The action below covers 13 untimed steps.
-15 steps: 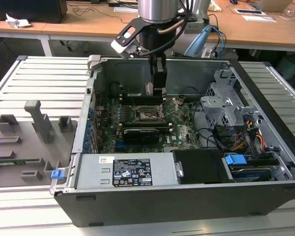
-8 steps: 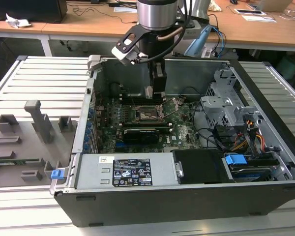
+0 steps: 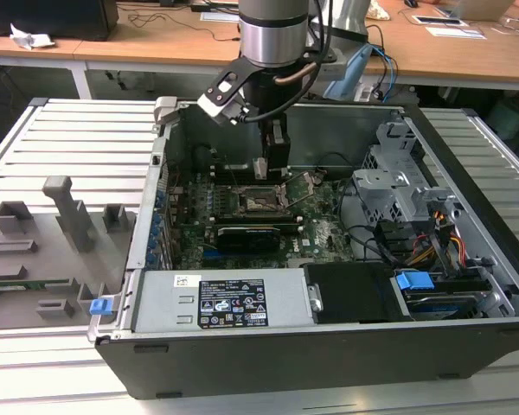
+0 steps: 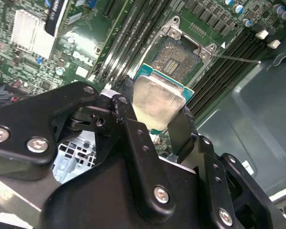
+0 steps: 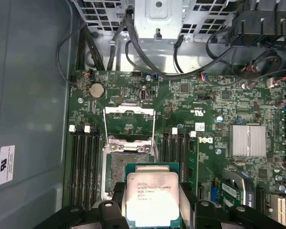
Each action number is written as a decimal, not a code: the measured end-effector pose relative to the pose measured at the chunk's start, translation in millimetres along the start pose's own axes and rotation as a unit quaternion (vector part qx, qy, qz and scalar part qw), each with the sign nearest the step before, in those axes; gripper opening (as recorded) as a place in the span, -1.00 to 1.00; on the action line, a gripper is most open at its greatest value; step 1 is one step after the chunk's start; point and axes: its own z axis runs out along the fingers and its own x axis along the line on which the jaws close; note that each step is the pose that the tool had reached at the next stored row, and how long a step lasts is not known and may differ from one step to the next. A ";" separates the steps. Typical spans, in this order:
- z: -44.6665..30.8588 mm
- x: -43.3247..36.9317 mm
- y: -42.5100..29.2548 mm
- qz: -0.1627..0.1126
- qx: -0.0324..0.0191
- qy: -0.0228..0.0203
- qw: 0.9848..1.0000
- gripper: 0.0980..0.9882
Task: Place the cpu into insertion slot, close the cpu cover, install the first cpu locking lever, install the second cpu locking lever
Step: 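Place the cpu into insertion slot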
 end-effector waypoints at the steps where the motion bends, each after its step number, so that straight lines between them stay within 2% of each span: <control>1: 1.7 0.3 -0.1 0.000 0.000 0.000 1.000 -0.02; 9: 18.0 3.3 -1.5 0.000 0.000 0.000 1.000 -0.02; 13: 29.0 7.4 -2.4 0.001 0.000 0.000 1.000 -0.02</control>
